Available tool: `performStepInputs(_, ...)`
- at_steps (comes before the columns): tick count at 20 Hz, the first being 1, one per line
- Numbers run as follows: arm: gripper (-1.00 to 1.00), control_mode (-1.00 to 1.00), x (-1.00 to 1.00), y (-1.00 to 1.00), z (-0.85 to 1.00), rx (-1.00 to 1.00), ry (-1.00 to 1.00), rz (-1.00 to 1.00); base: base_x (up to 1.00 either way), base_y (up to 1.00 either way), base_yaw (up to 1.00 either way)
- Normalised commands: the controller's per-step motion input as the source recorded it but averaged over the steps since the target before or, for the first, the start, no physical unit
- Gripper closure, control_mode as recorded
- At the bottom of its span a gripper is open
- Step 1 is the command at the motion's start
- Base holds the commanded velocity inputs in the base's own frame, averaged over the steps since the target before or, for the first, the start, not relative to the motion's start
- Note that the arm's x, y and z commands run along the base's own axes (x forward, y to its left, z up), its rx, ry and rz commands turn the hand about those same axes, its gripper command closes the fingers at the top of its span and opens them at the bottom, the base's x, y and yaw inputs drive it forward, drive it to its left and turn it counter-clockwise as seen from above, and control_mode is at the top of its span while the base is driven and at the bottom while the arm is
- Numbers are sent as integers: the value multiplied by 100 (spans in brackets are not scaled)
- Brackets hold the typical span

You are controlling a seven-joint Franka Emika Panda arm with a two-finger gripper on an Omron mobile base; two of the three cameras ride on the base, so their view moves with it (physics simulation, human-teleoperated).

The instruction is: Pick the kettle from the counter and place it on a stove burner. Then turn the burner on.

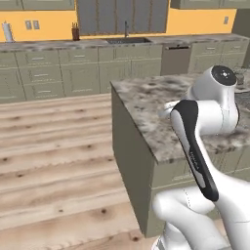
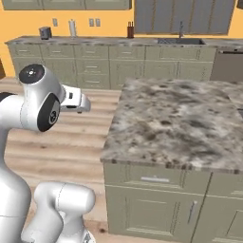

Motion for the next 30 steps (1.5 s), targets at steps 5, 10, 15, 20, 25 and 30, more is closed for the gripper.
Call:
performStepInputs(5,-100,100,0,0,0,0,0,0,34,100,-6)
performStepInputs(10,-100,100,0,0,0,0,0,0,100,98,-17)
performStepInputs(15,-100,100,0,0,0,0,0,0,100,69,-32)
performStepInputs(20,-100,100,0,0,0,0,0,0,100,79,-35)
performStepInputs(25,-100,100,0,0,0,0,0,0,100,99,-45)
performStepInputs(30,-100,100,0,0,0,0,0,0,100,100,-58)
